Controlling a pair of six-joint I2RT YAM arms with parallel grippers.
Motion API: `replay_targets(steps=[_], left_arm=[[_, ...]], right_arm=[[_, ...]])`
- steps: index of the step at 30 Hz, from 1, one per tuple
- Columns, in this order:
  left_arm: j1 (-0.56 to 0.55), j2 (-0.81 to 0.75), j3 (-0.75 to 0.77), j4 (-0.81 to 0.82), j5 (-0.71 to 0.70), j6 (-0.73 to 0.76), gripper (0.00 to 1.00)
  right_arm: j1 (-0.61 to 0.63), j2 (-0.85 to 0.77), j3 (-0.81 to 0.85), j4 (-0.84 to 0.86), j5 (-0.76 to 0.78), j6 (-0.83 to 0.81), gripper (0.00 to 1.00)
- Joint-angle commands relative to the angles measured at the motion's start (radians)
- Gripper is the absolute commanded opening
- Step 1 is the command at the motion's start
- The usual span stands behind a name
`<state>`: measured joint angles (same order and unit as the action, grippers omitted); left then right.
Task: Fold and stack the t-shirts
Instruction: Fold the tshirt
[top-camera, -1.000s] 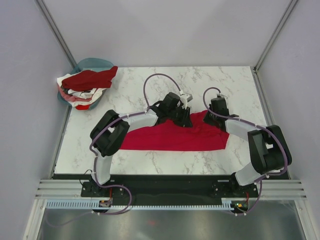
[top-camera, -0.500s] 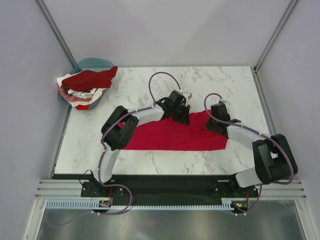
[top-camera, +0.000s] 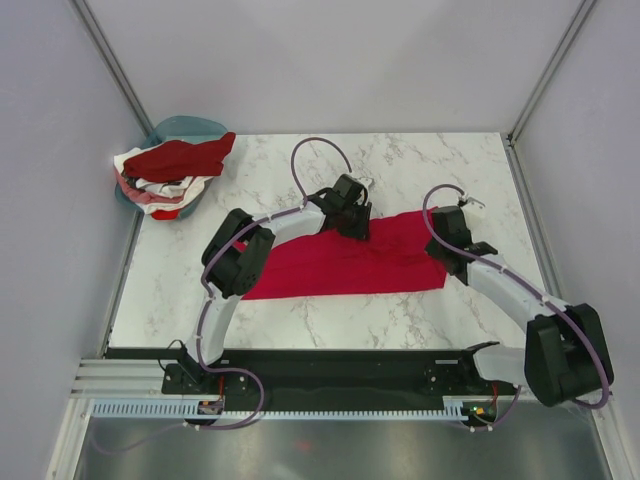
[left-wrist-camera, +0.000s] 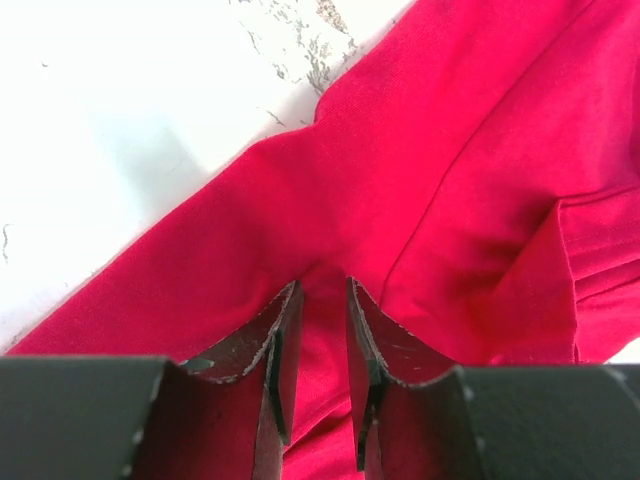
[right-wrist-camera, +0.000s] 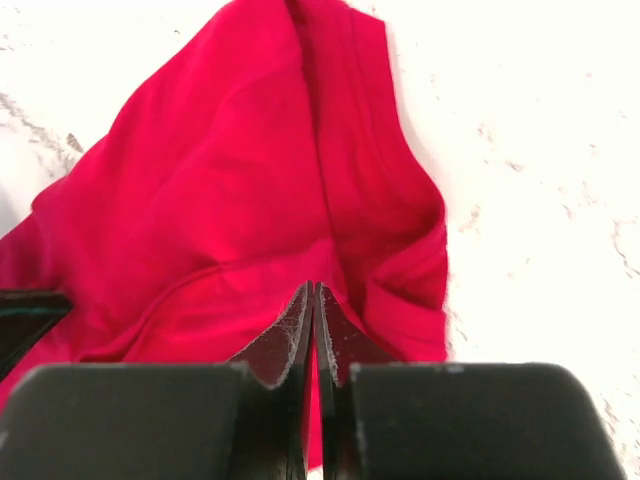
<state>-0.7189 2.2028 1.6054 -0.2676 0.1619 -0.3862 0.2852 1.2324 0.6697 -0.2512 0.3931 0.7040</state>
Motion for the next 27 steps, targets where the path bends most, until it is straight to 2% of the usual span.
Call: replay_targets(steps=[1, 5, 7, 12, 13, 17, 21, 27], left_arm=[[0.003, 0.0, 0.013, -0.036, 0.016, 0.003, 0.33], [-0.005, -0.011, 0.005, -0.024, 0.045, 0.01, 0.34], [-0.005, -0.015, 0.002, -0.024, 0.031, 0.013, 0.34], [-0.007, -0.02, -0.001, -0.025, 0.013, 0.013, 0.34], [-0.007, -0.02, -0.001, -0.024, 0.008, 0.013, 0.34], [-0.007, -0.026, -0.004, -0.024, 0.007, 0.015, 0.34], [-0.011, -0.067, -0.019, -0.024, 0.005, 0.027, 0.35], [-0.06, -0.179, -0.087, 0.01, -0.051, 0.076, 0.45]], right_arm=[[-0.001, 0.103, 0.086, -0.007, 0.036, -0.032, 0.09], [-0.003, 0.209, 0.125, 0.01, -0.048, -0.064, 0.11], [-0.003, 0.21, 0.105, 0.015, -0.069, -0.061, 0.11], [-0.001, 0.066, -0.051, 0.049, -0.137, -0.015, 0.07], [-0.001, 0.003, -0.073, 0.058, -0.149, -0.009, 0.08], [-0.001, -0.077, -0.142, 0.095, -0.186, -0.001, 0.1], [-0.001, -0.067, -0.119, 0.09, -0.16, -0.023, 0.1], [-0.003, -0.021, -0.012, 0.073, -0.143, -0.057, 0.12]])
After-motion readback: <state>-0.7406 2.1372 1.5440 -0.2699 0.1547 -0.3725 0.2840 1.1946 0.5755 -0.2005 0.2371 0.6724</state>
